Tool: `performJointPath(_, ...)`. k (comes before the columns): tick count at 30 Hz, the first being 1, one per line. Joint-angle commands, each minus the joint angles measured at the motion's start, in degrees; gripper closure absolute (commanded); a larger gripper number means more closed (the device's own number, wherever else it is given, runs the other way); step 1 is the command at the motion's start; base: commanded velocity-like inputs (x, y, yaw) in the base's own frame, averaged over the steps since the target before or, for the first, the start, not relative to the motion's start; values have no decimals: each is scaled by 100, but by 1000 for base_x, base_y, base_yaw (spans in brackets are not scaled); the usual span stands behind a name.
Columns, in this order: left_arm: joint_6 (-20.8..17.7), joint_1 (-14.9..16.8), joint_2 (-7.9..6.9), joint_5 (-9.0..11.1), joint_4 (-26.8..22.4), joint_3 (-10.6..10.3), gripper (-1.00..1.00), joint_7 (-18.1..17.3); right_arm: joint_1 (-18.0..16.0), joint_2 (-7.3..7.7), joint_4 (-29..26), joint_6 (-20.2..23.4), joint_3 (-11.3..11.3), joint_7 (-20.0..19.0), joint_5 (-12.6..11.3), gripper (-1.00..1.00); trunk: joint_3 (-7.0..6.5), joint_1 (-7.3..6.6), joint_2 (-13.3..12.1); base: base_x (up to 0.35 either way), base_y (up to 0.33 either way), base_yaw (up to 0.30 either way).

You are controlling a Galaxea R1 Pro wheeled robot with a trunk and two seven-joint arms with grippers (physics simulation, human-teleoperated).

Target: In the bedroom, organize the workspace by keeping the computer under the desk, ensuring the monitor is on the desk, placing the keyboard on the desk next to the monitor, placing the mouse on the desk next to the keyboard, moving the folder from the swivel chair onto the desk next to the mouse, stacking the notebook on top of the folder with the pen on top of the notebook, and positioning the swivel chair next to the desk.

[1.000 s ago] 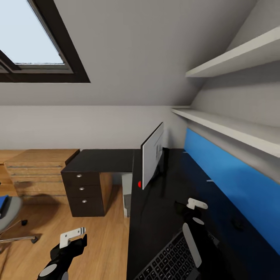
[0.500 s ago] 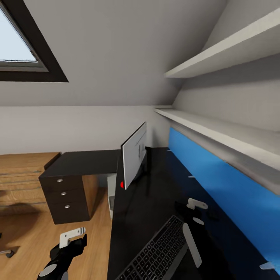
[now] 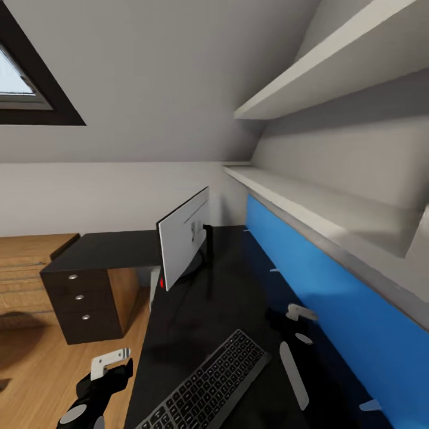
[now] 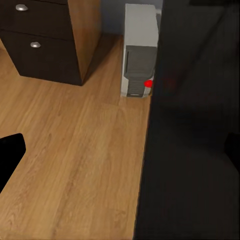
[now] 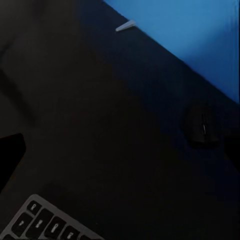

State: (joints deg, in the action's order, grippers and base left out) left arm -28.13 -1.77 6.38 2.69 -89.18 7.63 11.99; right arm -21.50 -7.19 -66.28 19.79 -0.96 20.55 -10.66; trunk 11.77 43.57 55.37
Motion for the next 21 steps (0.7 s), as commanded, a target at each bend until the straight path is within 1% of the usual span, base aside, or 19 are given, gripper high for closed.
performJointPath(1,-26,1,3,29,-11,2,-100,23,-3,-1,-8,16,-1,28,-50,-100,7,1,5,0,-265,0)
performJointPath(4,-26,1,3,29,-18,4,-100,23,-3,-1,-8,16,-1,28,-56,-100,7,1,5,0,-178,0)
performJointPath(7,-32,1,3,29,-19,8,-100,23,-3,-5,-8,16,5,30,-47,-100,7,1,5,0,-65,9)
performJointPath(16,-35,1,-5,29,-20,11,-100,23,-3,-10,-1,16,17,30,-33,-100,48,1,5,0,-5,181)
performJointPath(21,-28,1,-2,29,-22,11,-100,23,-3,-10,0,16,10,8,-35,-100,73,1,5,0,-57,65)
